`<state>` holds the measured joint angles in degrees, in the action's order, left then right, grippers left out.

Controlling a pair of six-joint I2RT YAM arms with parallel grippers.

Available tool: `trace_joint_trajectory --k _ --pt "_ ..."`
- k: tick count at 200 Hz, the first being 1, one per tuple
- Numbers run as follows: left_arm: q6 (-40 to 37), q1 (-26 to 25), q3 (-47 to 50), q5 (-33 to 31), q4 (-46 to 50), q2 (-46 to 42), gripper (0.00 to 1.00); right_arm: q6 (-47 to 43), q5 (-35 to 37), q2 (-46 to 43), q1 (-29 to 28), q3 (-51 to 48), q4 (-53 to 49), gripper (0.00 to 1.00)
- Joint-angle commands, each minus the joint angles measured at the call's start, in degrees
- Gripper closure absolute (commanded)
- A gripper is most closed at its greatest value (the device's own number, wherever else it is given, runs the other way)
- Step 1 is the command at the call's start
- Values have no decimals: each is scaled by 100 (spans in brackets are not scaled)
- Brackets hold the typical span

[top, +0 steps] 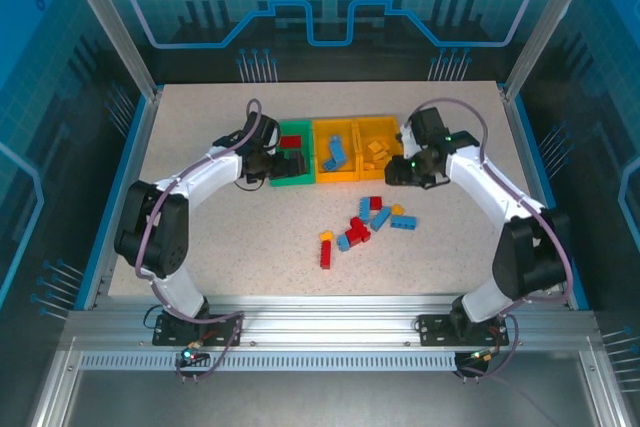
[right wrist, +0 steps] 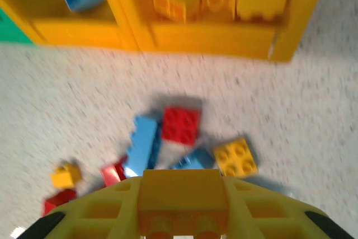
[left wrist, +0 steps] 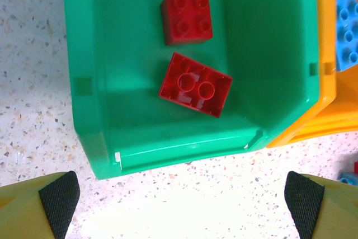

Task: Sort the legos into containers by color

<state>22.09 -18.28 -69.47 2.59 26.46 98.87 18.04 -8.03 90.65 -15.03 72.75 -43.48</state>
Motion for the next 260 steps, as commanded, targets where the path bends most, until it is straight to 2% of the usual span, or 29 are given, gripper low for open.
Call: trace_joint_trajectory --k 1,43,70,87,101,114,137,163,197,233,260 --pt "-81 -177 293 -95 -195 -245 1 369 -641 695 203 621 338 67" --pt "-66 -481 603 -222 -206 -217 1 1016 -556 2102 315 2017 229 66" --pt "91 -509 891 -141 -358 -290 1 1306 -119 2569 319 2638 153 62" --pt "135 -524 992 -133 -388 -307 1 1330 -73 2782 319 3003 44 49" --pt "135 -533 1023 -126 -395 -290 1 1247 -67 2896 287 3282 -151 28" --pt "134 -563 1040 -144 -380 -273 1 1055 76 2813 200 3297 -268 22" --pt "186 -620 1109 -142 -432 -272 1 778 707 2242 -61 2735 -298 19" --pt "215 -728 1170 -154 -471 -237 1 963 1263 1261 -201 1333 -35 18" --pt "277 -838 1265 -118 -545 -227 1 1211 1120 329 -269 -373 541 20" --pt "324 -1015 1337 -127 -510 -336 1 783 1472 -150 -606 -1054 549 20" --pt "412 -1057 1449 -125 -570 -360 1 543 1472 -421 -642 -1426 309 19"
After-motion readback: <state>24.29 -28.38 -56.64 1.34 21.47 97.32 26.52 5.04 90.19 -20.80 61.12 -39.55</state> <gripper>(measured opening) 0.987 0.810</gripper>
